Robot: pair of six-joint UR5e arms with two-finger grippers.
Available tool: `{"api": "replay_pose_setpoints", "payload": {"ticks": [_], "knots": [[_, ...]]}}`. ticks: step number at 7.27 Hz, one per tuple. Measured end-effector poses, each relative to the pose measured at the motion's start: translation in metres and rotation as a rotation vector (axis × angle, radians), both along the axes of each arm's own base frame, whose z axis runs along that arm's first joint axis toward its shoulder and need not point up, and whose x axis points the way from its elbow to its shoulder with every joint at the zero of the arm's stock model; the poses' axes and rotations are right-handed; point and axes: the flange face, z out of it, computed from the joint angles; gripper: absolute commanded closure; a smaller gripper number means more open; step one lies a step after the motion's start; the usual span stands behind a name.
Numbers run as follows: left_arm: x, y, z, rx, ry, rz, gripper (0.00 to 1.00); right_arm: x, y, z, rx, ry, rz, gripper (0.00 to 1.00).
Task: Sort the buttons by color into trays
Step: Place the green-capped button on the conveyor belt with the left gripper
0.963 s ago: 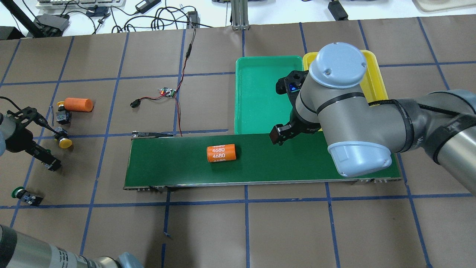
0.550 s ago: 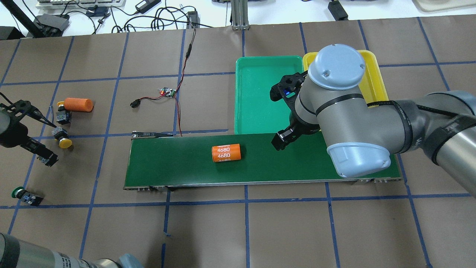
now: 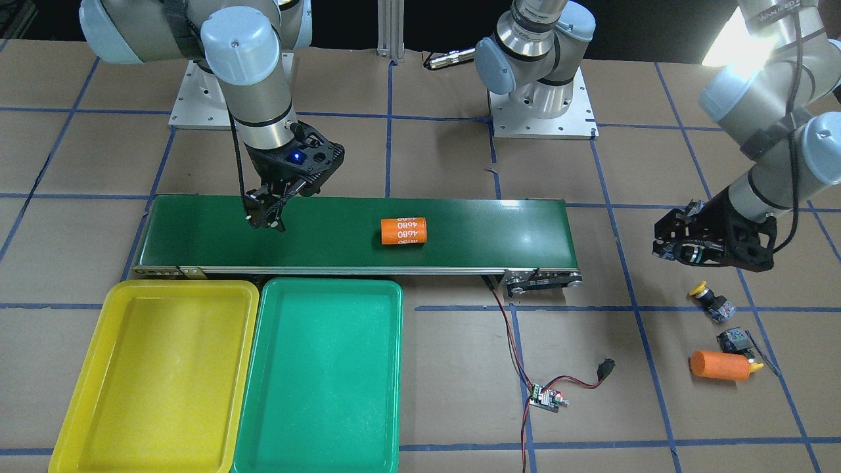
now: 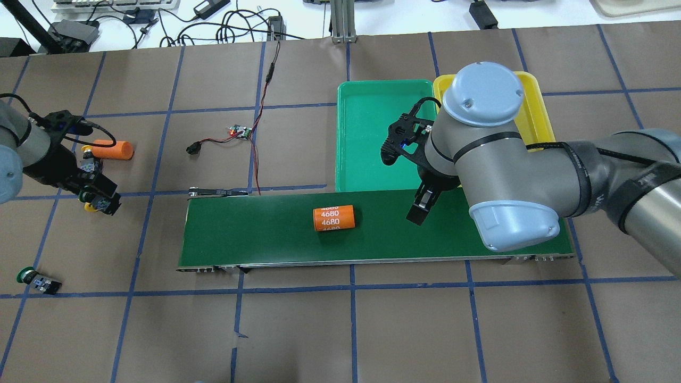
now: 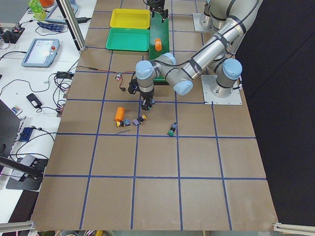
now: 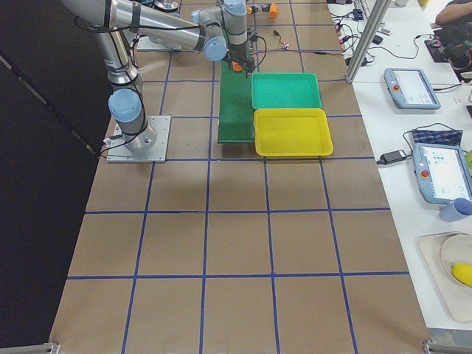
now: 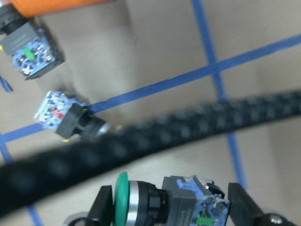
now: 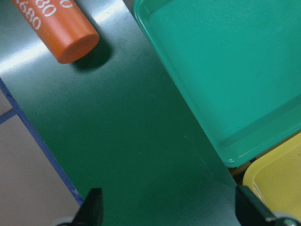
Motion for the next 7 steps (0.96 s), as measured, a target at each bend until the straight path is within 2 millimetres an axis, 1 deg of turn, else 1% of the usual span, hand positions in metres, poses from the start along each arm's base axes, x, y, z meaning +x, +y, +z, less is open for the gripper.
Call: {"api": "replay_pose_setpoints", "payload": {"ticks": [2, 3, 4, 5, 6, 7], "knots": [[-0.077, -0.001, 0.014, 0.021, 0.029, 0.113, 0.96, -0.013, -0.006, 0.0, -0.009, 0.03, 0.148, 0.0], [-0.116, 0.006, 0.013, 0.047, 0.041, 0.169, 0.96, -0.026, -0.011, 0.0, -0.013, 0.054, 0.224, 0.0], [-0.149, 0.017, 0.008, 0.074, 0.044, 0.219, 0.96, -0.045, -0.018, -0.002, -0.008, 0.065, 0.263, 0.0], [-0.175, 0.027, 0.002, 0.097, 0.04, 0.257, 0.96, -0.069, -0.024, -0.006, 0.004, 0.066, 0.265, 0.0], [-0.191, 0.034, -0.004, 0.113, 0.037, 0.27, 0.95, -0.092, -0.028, -0.012, 0.016, 0.065, 0.264, 0.0], [-0.202, 0.036, -0.01, 0.128, 0.035, 0.27, 0.73, -0.113, -0.03, -0.017, 0.026, 0.066, 0.265, 0.0]]}}
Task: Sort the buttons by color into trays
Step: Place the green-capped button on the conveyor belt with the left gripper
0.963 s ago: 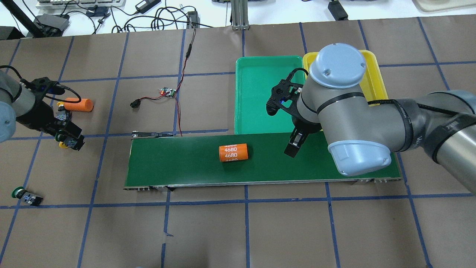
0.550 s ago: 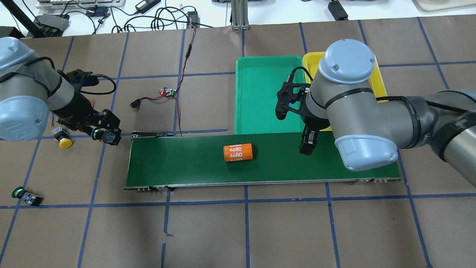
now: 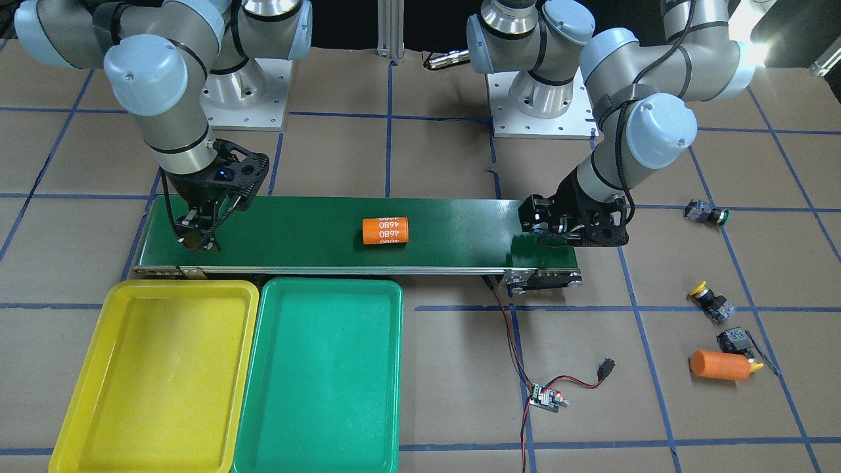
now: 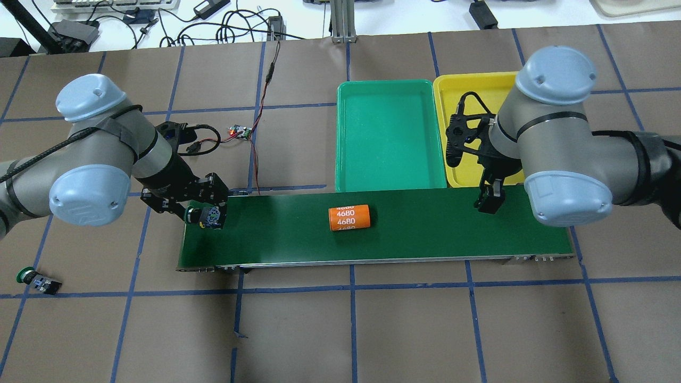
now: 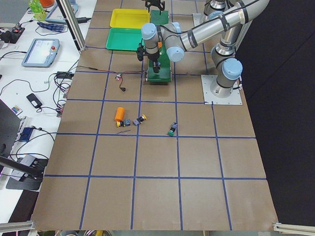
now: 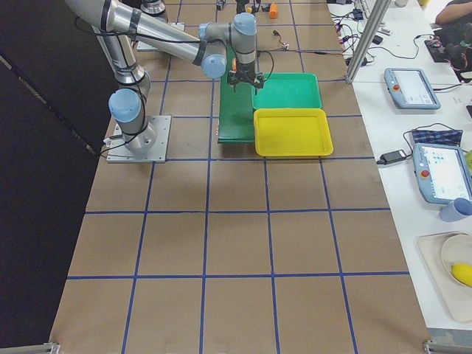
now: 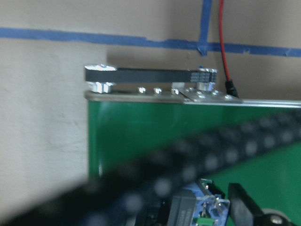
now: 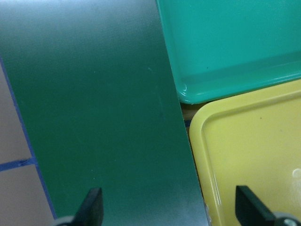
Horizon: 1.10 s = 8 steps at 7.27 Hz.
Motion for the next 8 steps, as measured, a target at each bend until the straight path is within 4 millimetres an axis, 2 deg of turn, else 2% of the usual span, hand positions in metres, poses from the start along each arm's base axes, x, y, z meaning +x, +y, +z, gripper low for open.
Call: {"api": "replay_pose_setpoints", "payload": {"ticks": [1, 2, 3, 5, 8], "knots": [[-0.007, 0.001, -0.006, 0.013, 0.001, -0.007, 0.45, -0.014, -0.001, -0.003, 0.008, 0.004, -0.005, 0.0], [-0.01, 0.001, -0.011, 0.014, 0.0, -0.013, 0.22, -0.02, 0.0, -0.006, 0.017, 0.007, -0.009, 0.0], [-0.011, -0.001, -0.013, 0.006, -0.001, -0.014, 0.03, -0.021, 0.004, -0.01, 0.026, 0.006, -0.01, 0.0], [-0.011, -0.002, -0.014, -0.003, -0.002, -0.016, 0.0, -0.021, 0.013, -0.015, 0.035, -0.001, 0.006, 0.0], [-0.004, -0.005, 0.006, -0.048, -0.012, -0.014, 0.0, -0.019, 0.022, -0.025, 0.058, -0.005, 0.088, 0.0]]}}
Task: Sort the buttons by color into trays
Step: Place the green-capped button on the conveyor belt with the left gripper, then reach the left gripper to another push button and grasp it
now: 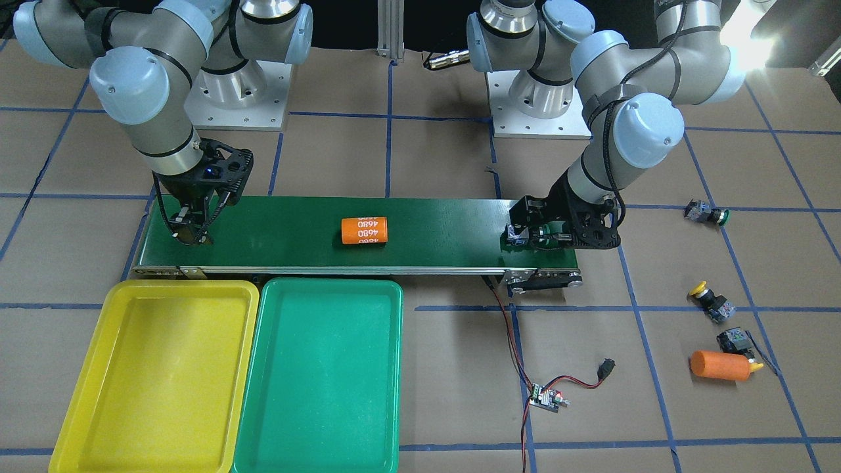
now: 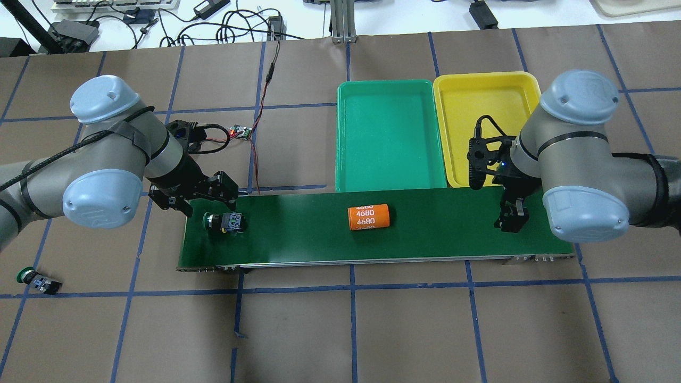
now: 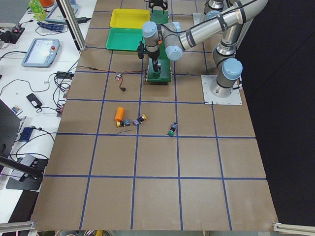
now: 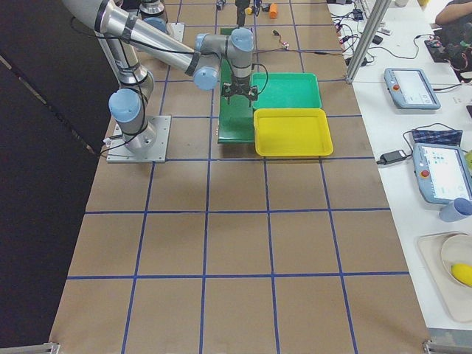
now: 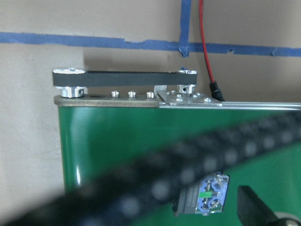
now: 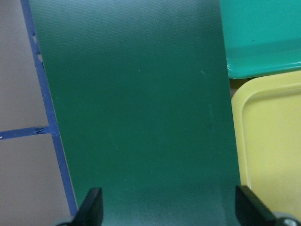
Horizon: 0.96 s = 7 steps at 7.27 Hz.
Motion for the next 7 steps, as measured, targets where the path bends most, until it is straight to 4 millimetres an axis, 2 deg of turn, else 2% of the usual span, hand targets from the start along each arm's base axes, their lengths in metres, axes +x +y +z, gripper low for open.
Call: {"api": "replay_pose_setpoints", "payload": {"ticks": [1, 2, 4, 5, 7], "knots": [[0.014, -0.004, 0.005, -0.009, -0.003, 0.019, 0.0, 0.0, 0.001, -0.001, 0.004, -0.001, 0.005, 0.0], [0.041, -0.009, 0.01, -0.019, -0.002, 0.033, 0.0, 0.001, 0.002, -0.002, 0.006, -0.002, 0.007, 0.0], [0.103, -0.009, 0.015, -0.021, -0.005, -0.001, 0.0, 0.002, 0.002, -0.002, 0.005, -0.008, 0.008, 0.0], [0.134, -0.003, 0.013, -0.004, -0.039, -0.042, 0.0, 0.002, 0.002, -0.002, 0.004, -0.009, 0.007, 0.0], [0.212, 0.016, 0.006, 0.044, -0.094, -0.123, 0.0, 0.003, -0.002, 0.0, -0.002, -0.01, 0.001, 0.0]]}}
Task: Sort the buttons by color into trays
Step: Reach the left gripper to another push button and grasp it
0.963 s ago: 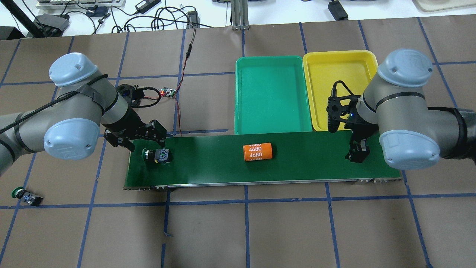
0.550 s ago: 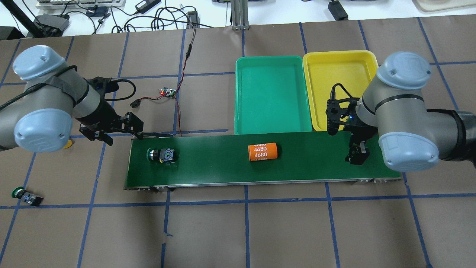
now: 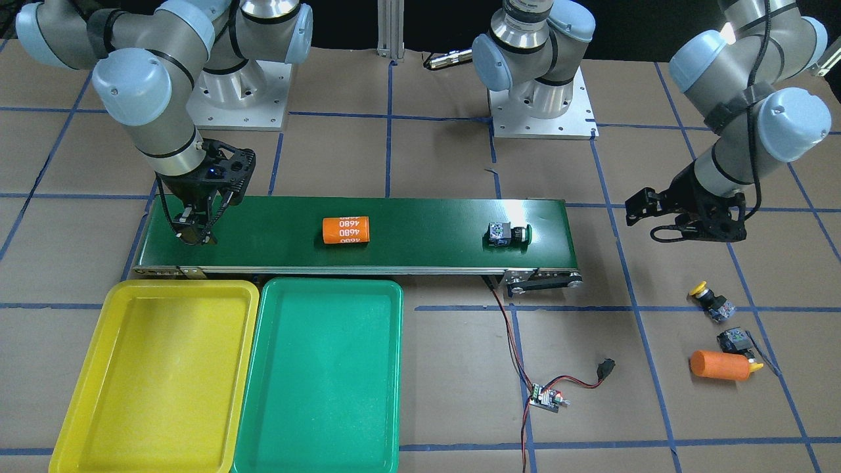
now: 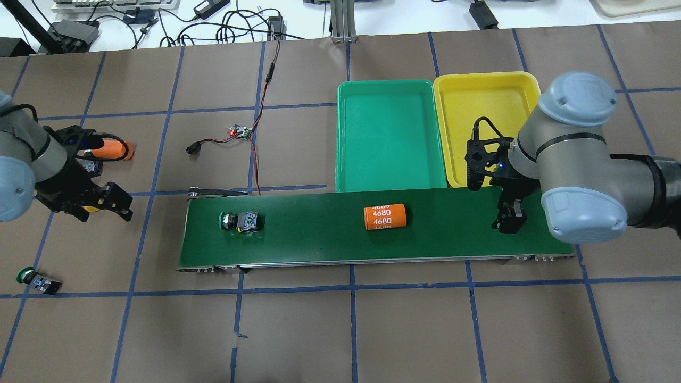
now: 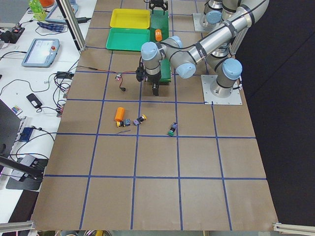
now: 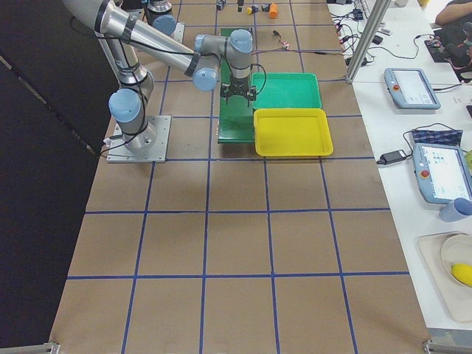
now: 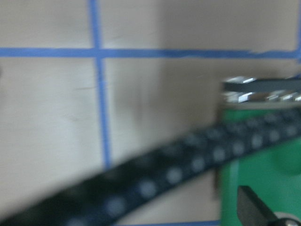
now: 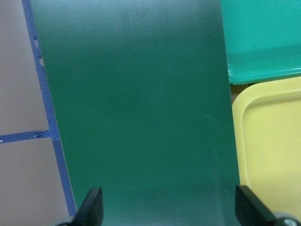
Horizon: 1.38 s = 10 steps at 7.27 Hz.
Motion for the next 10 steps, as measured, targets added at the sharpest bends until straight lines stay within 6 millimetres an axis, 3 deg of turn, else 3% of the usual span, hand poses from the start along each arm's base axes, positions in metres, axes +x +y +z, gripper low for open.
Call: {"api": "replay_pose_setpoints", "payload": {"ticks": [2, 4, 8, 10], "knots": [[0.081, 0.026, -0.013, 0.01, 0.03, -0.114, 0.0, 0.0, -0.005, 0.0, -0.009, 0.002, 0.006, 0.0], [0.13, 0.043, -0.033, -0.014, 0.038, -0.243, 0.0, 0.002, -0.004, 0.0, -0.019, 0.004, 0.016, 0.0], [0.172, 0.061, -0.059, -0.019, 0.063, -0.387, 0.0, 0.009, -0.001, -0.001, -0.027, 0.005, 0.031, 0.0], [0.175, 0.066, -0.07, -0.011, 0.08, -0.388, 0.0, 0.017, -0.001, -0.002, -0.035, 0.007, 0.051, 0.0]]}}
